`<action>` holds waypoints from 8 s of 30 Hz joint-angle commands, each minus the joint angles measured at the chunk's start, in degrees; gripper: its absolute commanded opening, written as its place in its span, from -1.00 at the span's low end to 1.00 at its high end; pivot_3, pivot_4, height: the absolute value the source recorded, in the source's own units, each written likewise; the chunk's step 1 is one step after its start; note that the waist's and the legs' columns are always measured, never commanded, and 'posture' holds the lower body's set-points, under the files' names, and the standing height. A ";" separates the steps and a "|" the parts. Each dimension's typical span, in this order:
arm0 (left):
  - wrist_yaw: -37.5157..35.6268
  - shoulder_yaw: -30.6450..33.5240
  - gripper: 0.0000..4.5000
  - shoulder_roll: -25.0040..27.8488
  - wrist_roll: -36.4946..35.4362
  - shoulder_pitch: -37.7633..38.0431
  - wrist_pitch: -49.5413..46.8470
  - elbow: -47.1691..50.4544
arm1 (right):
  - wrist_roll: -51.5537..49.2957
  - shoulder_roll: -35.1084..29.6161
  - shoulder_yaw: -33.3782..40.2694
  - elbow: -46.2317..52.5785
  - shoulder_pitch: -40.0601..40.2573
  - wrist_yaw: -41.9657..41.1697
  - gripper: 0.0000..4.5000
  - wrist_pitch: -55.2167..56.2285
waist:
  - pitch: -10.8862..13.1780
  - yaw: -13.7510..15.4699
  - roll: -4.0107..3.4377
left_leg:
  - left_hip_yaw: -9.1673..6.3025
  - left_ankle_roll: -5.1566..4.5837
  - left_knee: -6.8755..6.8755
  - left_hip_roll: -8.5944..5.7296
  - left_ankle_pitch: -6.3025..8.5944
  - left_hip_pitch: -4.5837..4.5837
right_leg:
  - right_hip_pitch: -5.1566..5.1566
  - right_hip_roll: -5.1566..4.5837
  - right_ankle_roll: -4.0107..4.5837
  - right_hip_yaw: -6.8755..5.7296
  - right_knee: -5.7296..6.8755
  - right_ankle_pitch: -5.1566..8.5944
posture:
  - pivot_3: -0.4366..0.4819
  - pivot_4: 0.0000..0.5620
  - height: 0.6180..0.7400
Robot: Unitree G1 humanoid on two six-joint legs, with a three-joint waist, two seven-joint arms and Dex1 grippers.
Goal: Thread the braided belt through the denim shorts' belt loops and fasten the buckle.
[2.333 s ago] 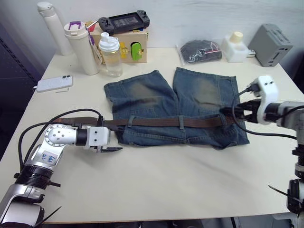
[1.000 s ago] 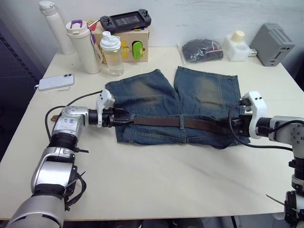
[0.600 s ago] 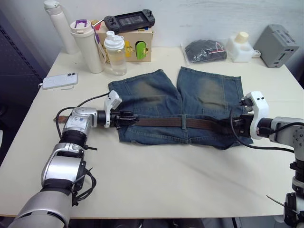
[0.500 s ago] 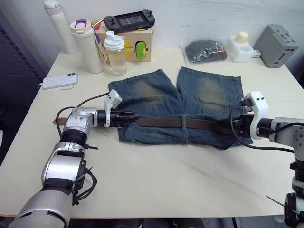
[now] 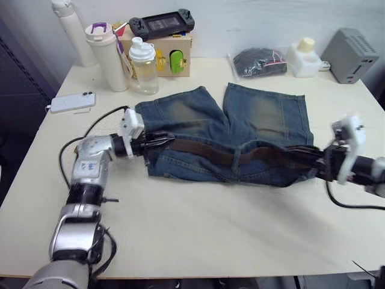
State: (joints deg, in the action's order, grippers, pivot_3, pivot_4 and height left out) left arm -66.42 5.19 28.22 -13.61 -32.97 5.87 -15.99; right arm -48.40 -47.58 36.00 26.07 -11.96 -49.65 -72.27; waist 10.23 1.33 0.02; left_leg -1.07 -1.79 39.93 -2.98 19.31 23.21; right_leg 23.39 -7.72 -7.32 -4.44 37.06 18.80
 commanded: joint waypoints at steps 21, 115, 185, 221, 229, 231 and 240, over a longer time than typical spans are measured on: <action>4.49 -10.25 0.87 21.76 2.28 28.31 36.99 10.94 | 6.43 -14.66 7.52 14.50 43.59 -26.22 0.91 21.44 | 0.02 1.19 -0.11 | 0.02 -0.22 -0.27 0.13 0.26 -1.46 | -1.84 -0.39 -0.06 0.13 -1.40 -0.21 | -0.05 -0.47 0.19; 56.25 17.53 0.93 -1.68 -1.70 3.15 -74.00 20.18 | 5.57 8.40 -32.66 23.98 0.54 10.06 0.99 15.90 | 0.02 0.79 0.29 | -0.12 -0.28 0.06 -0.23 -0.18 -0.29 | -0.74 -0.76 0.03 -1.48 -0.65 -0.65 | -0.05 -0.47 0.19; 24.29 0.66 -0.99 1.14 -22.78 19.29 -39.57 46.57 | 43.85 16.96 -58.78 7.40 -9.99 31.10 1.00 36.50 | 0.43 0.11 -0.10 | 0.15 0.14 -0.86 0.28 -0.04 -1.64 | -1.86 -0.56 0.25 -1.55 -1.57 -0.54 | -0.05 -0.47 0.19; 26.38 12.90 0.17 12.60 -44.48 15.69 -52.87 47.44 | 55.42 18.01 -56.67 10.47 -9.38 25.24 -1.00 35.01 | 0.64 -0.06 -0.39 | 0.08 0.27 -0.87 0.61 0.01 -1.65 | -1.81 0.02 0.42 -1.43 -1.53 -0.45 | -0.05 -0.47 0.19; 45.57 8.42 0.17 18.19 -97.05 33.37 -57.21 51.90 | 60.45 20.62 -59.38 5.01 -13.31 26.72 -1.00 37.09 | 0.67 -1.43 -0.45 | 0.07 0.29 -0.86 0.62 0.02 -1.71 | -1.85 -0.28 0.48 -1.42 -1.48 -0.42 | -0.05 -0.47 0.19; 52.18 4.54 0.17 15.98 -99.18 37.87 -54.91 49.69 | 61.95 21.07 -59.70 4.22 -13.60 27.20 -1.00 37.78 | 0.70 -1.40 -0.50 | 0.09 0.29 -0.89 0.59 0.02 -1.76 | -1.85 -0.28 0.53 -1.40 -1.43 -0.39 | -0.05 -0.47 0.19; 83.08 -2.96 0.17 -7.70 -99.39 32.31 -45.35 42.51 | 67.16 21.18 -59.52 3.82 -12.90 27.77 -1.00 41.35 | 0.70 0.36 -0.49 | 0.09 0.26 -0.78 0.41 0.00 -1.77 | -1.84 0.04 0.54 -1.29 -1.44 -0.38 | -0.05 -0.47 0.19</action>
State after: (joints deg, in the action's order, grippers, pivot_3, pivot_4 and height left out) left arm 12.63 0.93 22.90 -111.83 1.11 -41.58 26.38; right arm 17.12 -26.13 -24.01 28.44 -24.59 -22.26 -32.95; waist 10.93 1.69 -0.47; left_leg -0.98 -1.54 39.18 -2.60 19.30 21.44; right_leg 21.55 -7.69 -6.78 -5.73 35.63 18.42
